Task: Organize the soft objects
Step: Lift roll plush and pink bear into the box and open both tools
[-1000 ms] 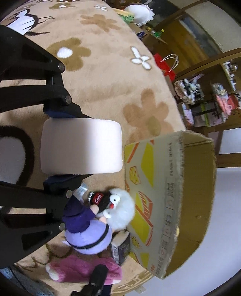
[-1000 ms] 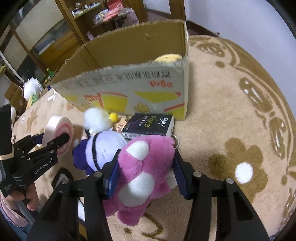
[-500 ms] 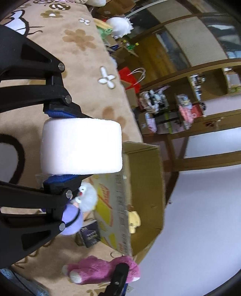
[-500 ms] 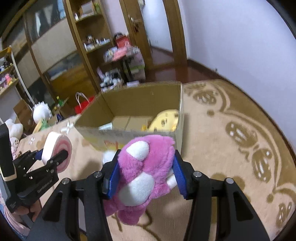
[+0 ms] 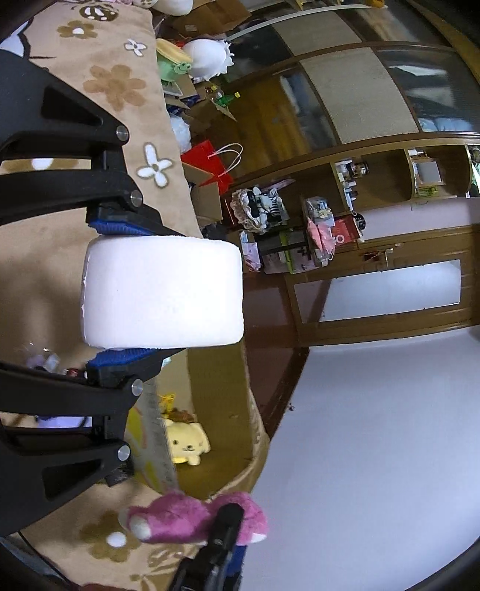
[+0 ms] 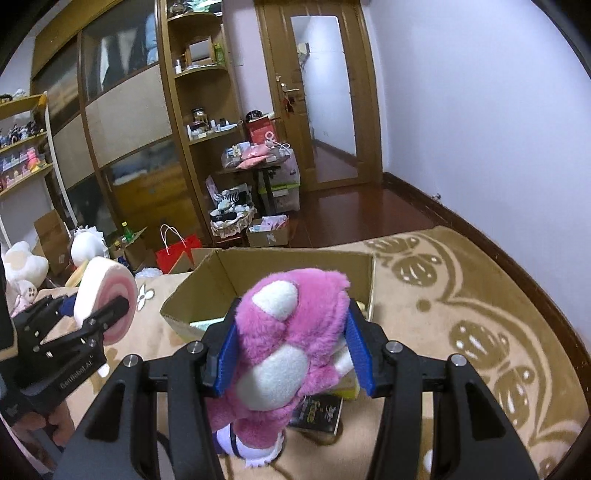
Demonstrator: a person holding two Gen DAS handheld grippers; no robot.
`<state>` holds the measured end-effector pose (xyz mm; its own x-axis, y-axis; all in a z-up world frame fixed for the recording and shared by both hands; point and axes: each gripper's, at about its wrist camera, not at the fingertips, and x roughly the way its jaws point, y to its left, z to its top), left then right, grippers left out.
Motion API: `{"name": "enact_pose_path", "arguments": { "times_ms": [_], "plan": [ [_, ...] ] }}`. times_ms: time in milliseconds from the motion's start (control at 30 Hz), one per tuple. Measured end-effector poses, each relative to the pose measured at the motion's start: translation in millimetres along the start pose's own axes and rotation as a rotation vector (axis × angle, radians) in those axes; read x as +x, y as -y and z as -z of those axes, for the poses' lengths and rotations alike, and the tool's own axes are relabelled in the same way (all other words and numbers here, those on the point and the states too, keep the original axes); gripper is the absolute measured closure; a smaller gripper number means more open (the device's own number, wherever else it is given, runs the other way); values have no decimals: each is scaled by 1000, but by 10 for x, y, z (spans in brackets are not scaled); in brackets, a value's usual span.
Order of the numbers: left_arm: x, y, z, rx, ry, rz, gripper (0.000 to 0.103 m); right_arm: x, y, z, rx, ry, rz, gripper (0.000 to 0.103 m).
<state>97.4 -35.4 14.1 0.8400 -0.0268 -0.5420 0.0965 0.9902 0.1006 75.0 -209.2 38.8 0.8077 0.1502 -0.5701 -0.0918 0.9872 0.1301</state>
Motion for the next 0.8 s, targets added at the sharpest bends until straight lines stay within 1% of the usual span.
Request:
{"name": "enact_pose_path", "arguments": {
  "times_ms": [233,333,500,667,800],
  "plan": [
    [154,92,-184,5,52,-13,57,124,-1,-129,-39,39,-1,48],
    [225,143,-228,9,56,-10,57,181,35,-154,-36,49,3,48],
    [385,246,-310,23,50,0,57,266,122,-178,-11,56,-7,48],
    [497,323,-326,33,39,10,56,362,177,-238,2,66,-17,48],
    [628,383,-293,48,8,26,56,455,206,-261,15,59,-34,48]
  ]
}}
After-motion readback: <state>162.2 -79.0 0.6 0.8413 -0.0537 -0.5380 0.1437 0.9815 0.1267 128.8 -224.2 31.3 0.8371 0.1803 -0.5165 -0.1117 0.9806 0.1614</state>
